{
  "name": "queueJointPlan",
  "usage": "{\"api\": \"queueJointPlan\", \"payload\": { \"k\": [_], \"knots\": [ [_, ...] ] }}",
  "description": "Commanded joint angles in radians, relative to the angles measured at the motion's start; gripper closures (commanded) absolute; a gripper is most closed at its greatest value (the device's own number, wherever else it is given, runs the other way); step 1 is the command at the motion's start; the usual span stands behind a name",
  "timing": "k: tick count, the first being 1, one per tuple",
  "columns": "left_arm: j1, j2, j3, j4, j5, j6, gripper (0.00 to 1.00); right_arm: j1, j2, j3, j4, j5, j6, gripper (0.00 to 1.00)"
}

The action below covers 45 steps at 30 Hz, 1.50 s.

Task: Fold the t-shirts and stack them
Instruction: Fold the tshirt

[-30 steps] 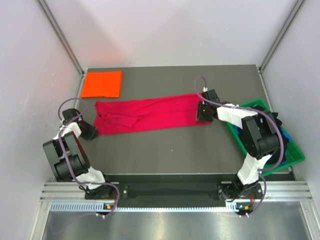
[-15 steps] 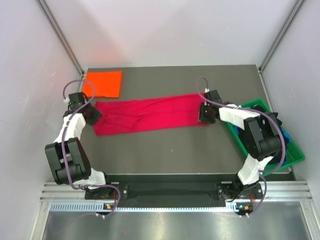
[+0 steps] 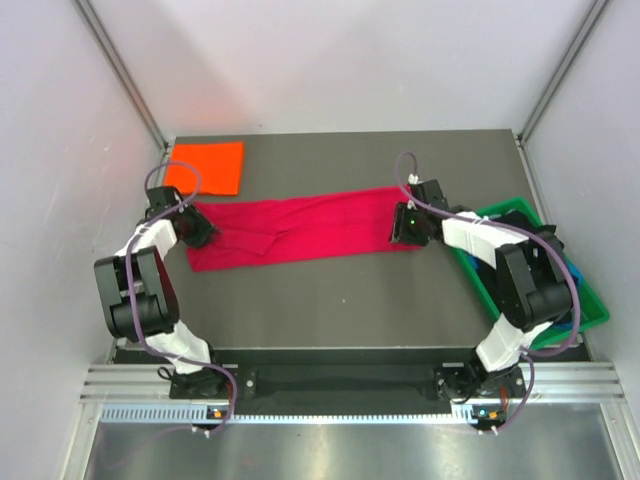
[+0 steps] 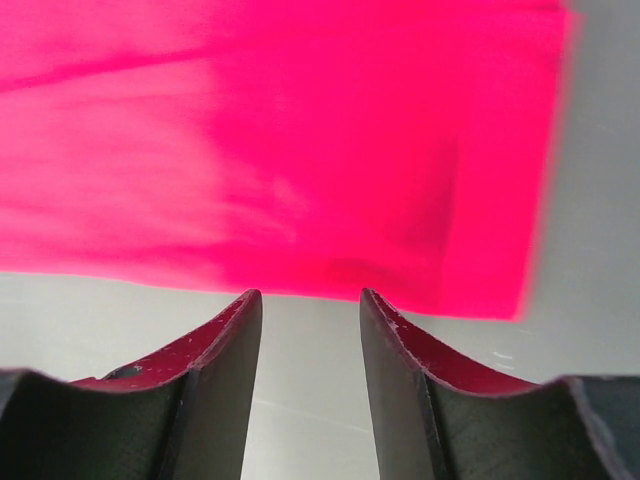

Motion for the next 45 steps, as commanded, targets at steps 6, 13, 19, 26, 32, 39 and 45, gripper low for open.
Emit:
{"api": "queueJointPlan", "payload": {
  "k": [6,13,19,26,32,39,45],
  "knots": [
    [-0.007,0.112,0.125,0.057,0.041,0.052,0.61,0.156,-0.031,0.064,0.237,-0.058,0.235,0.49],
    [-0.034,0.177,0.197,0.018,0.029,0.061,0.67,0.261,0.067,0.225,0.179,0.004,0.252,0.5],
    [-0.045,0.204,0.263,-0.084,-0.075,0.07,0.67,0.262,0.085,0.261,0.118,0.057,0.239,0.51],
    [-0.045,0.194,0.311,-0.201,-0.283,0.055,0.66,0.262,0.076,0.254,0.07,0.108,0.219,0.52],
    [-0.056,0.146,0.32,-0.174,-0.162,0.083,0.67,0.261,0.076,0.273,0.044,0.139,0.192,0.54],
    [-0.129,0.131,0.293,-0.146,-0.046,0.097,0.72,0.239,0.127,0.294,0.021,0.123,0.157,0.66],
    [-0.154,0.172,0.228,-0.092,-0.08,0.077,0.72,0.197,0.15,0.25,0.035,0.128,0.129,0.67]
  ]
}}
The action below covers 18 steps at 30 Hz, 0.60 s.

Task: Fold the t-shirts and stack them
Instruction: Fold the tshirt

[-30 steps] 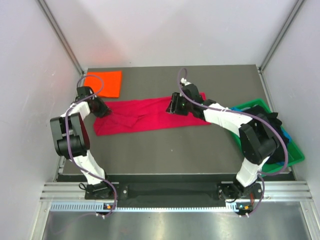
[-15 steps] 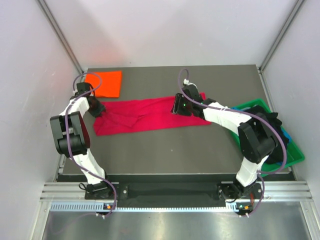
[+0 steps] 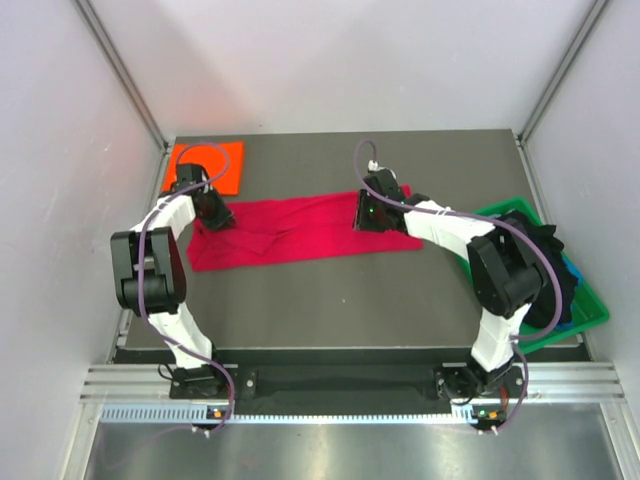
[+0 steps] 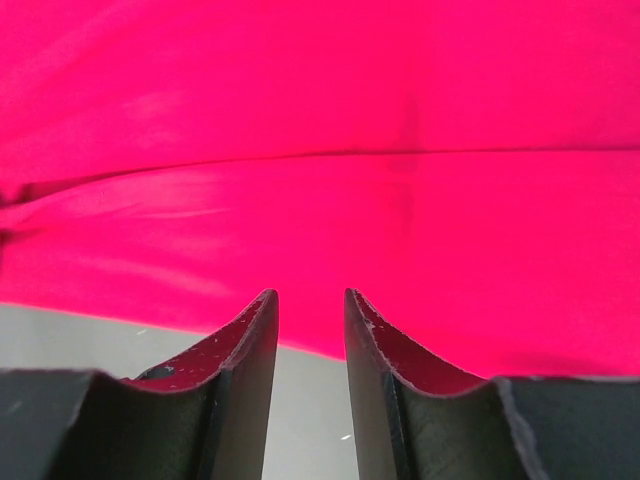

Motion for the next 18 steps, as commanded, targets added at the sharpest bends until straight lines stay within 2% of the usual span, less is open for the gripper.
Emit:
{"api": "queueJointPlan", "payload": {
  "k": [1,5,9,13,17,18],
  "knots": [
    [0.005,0.009,-0.022,0.056,-0.01,0.001,0.72,-0.036,0.005,-0.015,0.022,0.026,-0.036,0.67],
    [0.007,0.081,-0.024,0.059,-0.119,-0.009,0.71,-0.055,0.017,-0.061,0.004,0.079,-0.057,0.68],
    [0.005,0.083,-0.025,0.086,-0.153,-0.024,0.71,-0.058,0.018,-0.111,-0.006,0.174,-0.056,0.7],
    [0.005,0.081,-0.021,0.093,-0.176,-0.027,0.69,-0.067,0.018,-0.139,-0.006,0.19,-0.06,0.71],
    [0.004,0.089,0.034,0.028,-0.199,-0.019,0.68,-0.068,-0.021,-0.13,-0.042,0.204,-0.067,0.68],
    [0.004,0.071,0.051,0.021,-0.199,-0.025,0.67,-0.069,-0.033,-0.127,-0.056,0.226,-0.065,0.65]
  ]
}}
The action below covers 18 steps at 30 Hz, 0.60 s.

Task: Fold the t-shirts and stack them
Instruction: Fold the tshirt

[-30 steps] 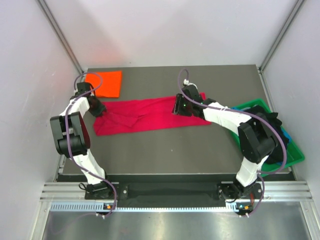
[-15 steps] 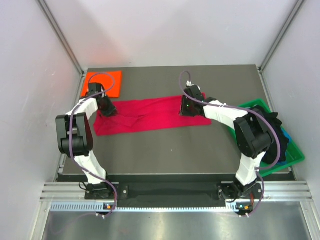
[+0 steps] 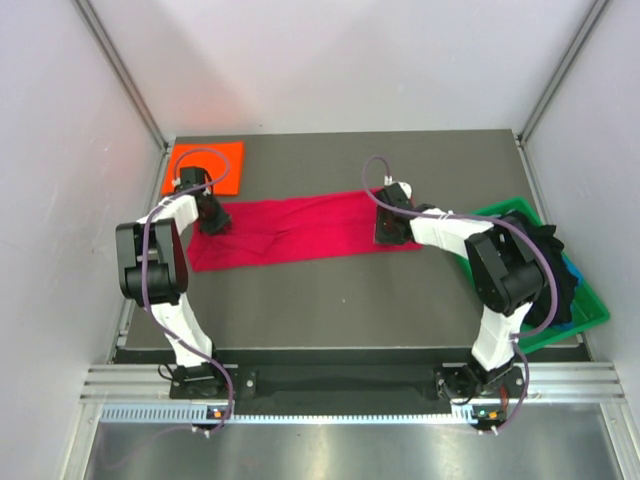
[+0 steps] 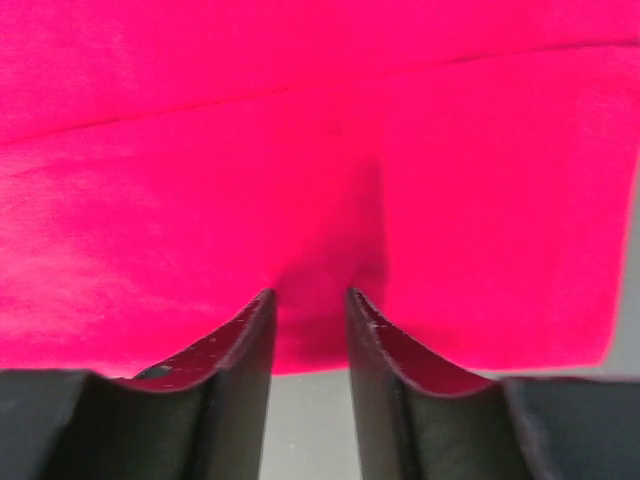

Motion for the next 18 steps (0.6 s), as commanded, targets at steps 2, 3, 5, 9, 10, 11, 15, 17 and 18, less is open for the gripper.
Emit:
{"api": "queueJointPlan", "payload": {
  "k": [2,3,5,9,10,11,15,17,18],
  "knots": [
    [0.004,-0.049,0.065,-0.031,-0.058,0.005,0.65,-0.016,-0.084,0.015,-0.089,0.095,0.005,0.62],
    [0.004,-0.062,0.084,-0.041,-0.055,0.005,0.65,-0.022,-0.095,0.015,-0.103,0.113,0.034,0.59],
    [0.004,-0.092,0.111,-0.08,-0.04,0.008,0.64,-0.047,-0.122,0.015,-0.155,0.133,0.071,0.59],
    [0.004,-0.163,0.08,-0.073,0.038,-0.001,0.64,-0.094,-0.153,-0.003,-0.22,0.167,0.166,0.59],
    [0.006,-0.178,0.062,-0.059,0.055,-0.007,0.64,-0.117,-0.158,-0.008,-0.234,0.175,0.216,0.58],
    [0.004,-0.206,0.044,-0.038,0.075,-0.013,0.64,-0.128,-0.158,-0.011,-0.256,0.176,0.24,0.59],
    [0.004,-0.26,-0.045,0.007,0.193,-0.036,0.64,-0.147,-0.162,-0.02,-0.278,0.175,0.373,0.57],
    [0.006,-0.295,-0.077,0.034,0.239,-0.047,0.64,-0.145,-0.15,-0.005,-0.3,0.173,0.405,0.55],
    [0.006,-0.306,-0.1,0.044,0.255,-0.061,0.64,-0.147,-0.142,0.005,-0.309,0.179,0.436,0.55]
  ]
}}
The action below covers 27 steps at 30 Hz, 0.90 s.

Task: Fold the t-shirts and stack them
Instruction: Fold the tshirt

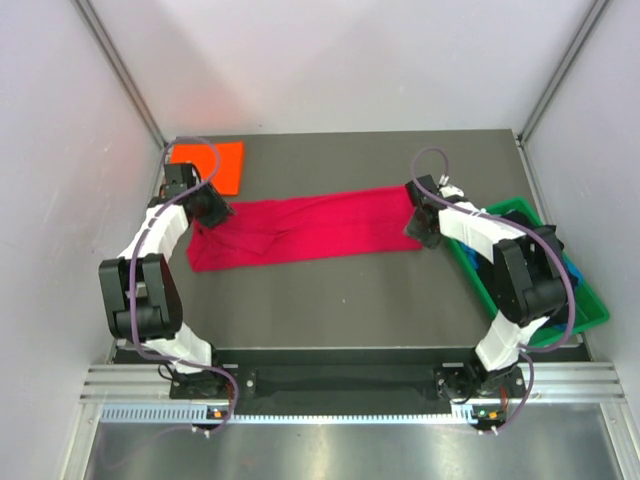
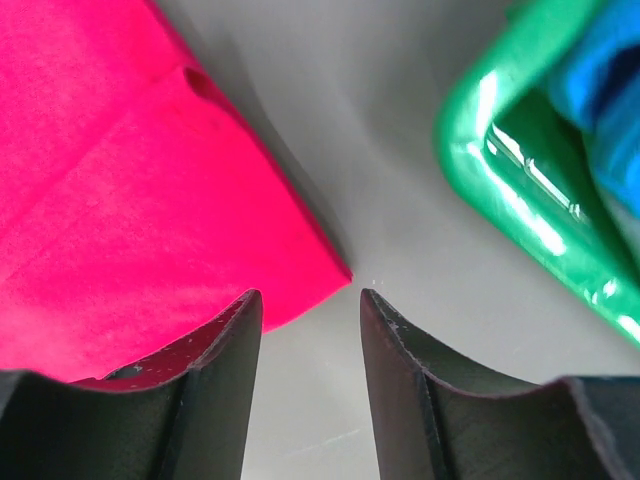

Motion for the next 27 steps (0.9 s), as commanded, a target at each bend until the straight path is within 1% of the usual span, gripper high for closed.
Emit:
{"api": "queueJointPlan", "payload": {
  "k": [1,5,7,9,20,27],
  "knots": [
    [0.004,-0.062,-0.061,0.075,0.122,-0.038,0.64,0.004,-0.001,0.025,-0.065,0.035,0.14,0.55],
    [0.005,-0.105,-0.128,0.127,0.18,-0.052,0.63,0.004,0.032,0.056,-0.126,0.052,0.22,0.55],
    [0.01,-0.09,-0.128,0.118,0.231,-0.054,0.63,0.004,0.041,0.053,-0.131,0.055,0.256,0.56],
    [0.017,-0.066,-0.13,0.108,0.249,-0.054,0.64,0.004,0.049,0.051,-0.141,0.055,0.284,0.56],
    [0.014,-0.087,-0.156,0.115,0.236,-0.052,0.66,0.007,0.061,0.005,-0.105,0.089,0.324,0.57],
    [0.016,-0.089,-0.154,0.096,0.19,-0.04,0.67,0.007,0.069,0.002,-0.108,0.103,0.332,0.61]
  ]
}}
